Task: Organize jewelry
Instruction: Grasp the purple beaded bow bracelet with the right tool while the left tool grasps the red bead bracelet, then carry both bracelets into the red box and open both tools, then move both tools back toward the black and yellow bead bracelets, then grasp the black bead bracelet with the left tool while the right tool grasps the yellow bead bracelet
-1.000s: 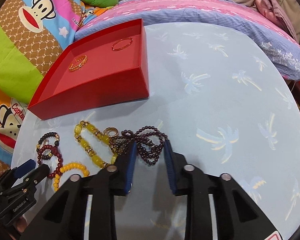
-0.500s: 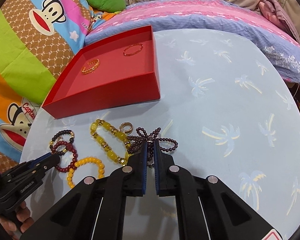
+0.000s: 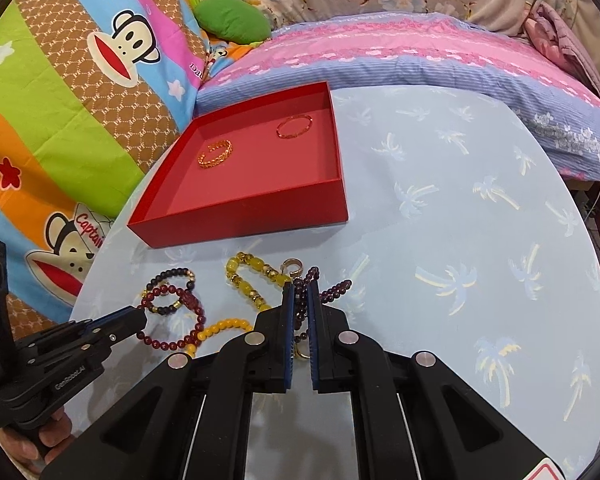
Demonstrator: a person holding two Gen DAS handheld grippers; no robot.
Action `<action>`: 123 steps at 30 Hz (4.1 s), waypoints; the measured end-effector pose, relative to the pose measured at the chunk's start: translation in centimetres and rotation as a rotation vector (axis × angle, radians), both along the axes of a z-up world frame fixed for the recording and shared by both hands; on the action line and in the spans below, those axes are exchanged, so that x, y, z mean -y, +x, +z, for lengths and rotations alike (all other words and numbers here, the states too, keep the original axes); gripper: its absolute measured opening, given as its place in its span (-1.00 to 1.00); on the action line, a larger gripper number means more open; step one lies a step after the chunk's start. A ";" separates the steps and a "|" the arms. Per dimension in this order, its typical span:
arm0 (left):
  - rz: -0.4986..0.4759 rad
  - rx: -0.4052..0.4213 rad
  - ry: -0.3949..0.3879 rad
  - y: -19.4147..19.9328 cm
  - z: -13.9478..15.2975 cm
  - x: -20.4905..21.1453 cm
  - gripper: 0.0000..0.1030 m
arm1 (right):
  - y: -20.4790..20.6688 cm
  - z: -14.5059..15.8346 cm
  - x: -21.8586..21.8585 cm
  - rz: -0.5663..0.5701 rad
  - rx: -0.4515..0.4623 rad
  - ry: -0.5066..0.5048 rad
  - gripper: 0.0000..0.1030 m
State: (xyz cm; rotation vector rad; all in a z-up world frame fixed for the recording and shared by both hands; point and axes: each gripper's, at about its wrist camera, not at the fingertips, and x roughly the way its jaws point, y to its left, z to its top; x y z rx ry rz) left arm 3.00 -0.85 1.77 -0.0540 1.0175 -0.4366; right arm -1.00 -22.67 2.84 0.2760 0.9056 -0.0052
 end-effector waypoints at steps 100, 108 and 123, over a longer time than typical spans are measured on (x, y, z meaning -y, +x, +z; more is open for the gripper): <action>0.152 0.060 0.170 3.9 -4.3 -3.0 -0.01 | 1.7 -3.6 -1.5 0.012 -0.091 -0.015 -0.27; 0.126 0.102 0.200 3.8 -4.5 -2.3 -0.44 | 2.5 -4.0 -1.5 0.016 -0.094 -0.023 -0.27; 0.099 0.022 0.081 3.3 -4.2 -2.0 -0.85 | 4.5 -5.4 -2.8 0.053 -0.097 -0.115 -0.68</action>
